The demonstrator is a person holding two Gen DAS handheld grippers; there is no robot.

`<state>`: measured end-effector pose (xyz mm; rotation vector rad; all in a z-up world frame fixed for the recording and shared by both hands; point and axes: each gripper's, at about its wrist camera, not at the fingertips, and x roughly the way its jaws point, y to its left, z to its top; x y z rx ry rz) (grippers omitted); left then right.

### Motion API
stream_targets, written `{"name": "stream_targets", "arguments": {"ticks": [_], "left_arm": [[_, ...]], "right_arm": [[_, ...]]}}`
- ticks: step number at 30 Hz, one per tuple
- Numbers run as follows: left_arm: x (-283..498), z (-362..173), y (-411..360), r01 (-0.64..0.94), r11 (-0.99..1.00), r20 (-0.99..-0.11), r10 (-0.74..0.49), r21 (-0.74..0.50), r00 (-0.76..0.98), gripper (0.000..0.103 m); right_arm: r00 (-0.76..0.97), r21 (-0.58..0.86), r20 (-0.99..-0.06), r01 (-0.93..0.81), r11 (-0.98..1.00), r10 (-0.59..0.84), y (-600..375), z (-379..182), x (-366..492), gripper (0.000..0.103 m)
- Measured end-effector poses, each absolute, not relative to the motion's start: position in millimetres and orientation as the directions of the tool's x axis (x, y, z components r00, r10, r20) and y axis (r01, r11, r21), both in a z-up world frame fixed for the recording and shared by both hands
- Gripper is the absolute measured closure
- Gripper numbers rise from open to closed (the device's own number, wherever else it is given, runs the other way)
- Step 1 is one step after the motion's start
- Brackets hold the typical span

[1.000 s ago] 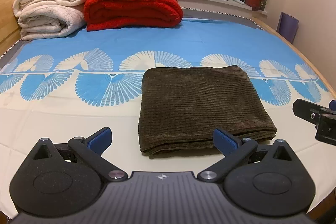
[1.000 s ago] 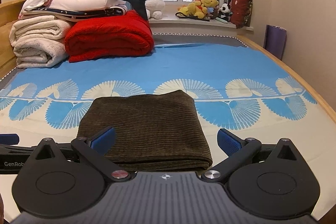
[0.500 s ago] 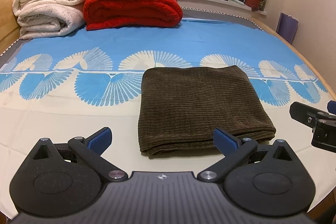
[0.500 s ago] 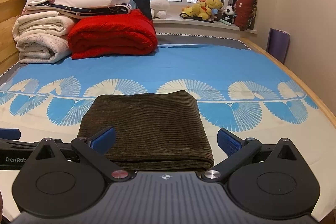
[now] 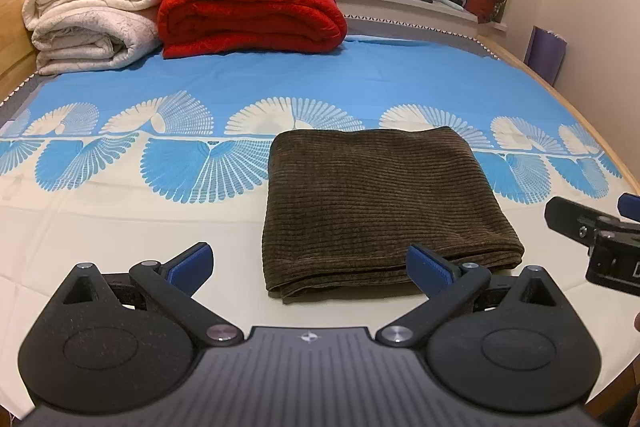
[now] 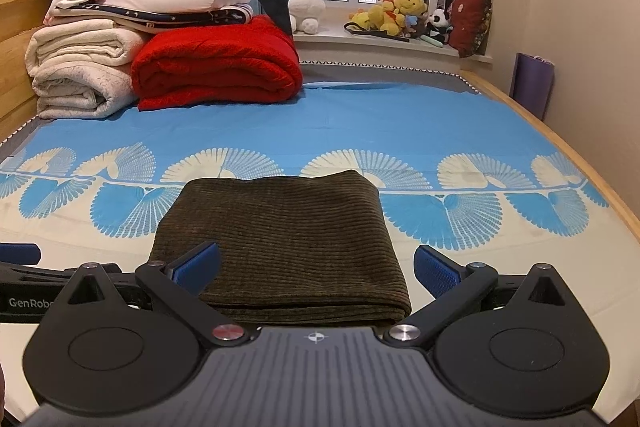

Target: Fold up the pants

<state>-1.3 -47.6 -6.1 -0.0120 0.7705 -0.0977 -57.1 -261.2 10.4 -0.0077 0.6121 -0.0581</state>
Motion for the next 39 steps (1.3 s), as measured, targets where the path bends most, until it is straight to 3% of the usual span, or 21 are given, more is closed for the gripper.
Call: {"name": "stream_targets", "arguments": {"ticks": [39], "left_arm": [[-0.2, -8.7, -52.4, 0.108, 0.994, -0.703, -0.097, -0.029, 0.705, 0.000]], "right_arm": [[0.818, -0.014, -0.574, 0.052, 0.999, -0.050, -262.4, 11.3, -54.3, 0.001]]}}
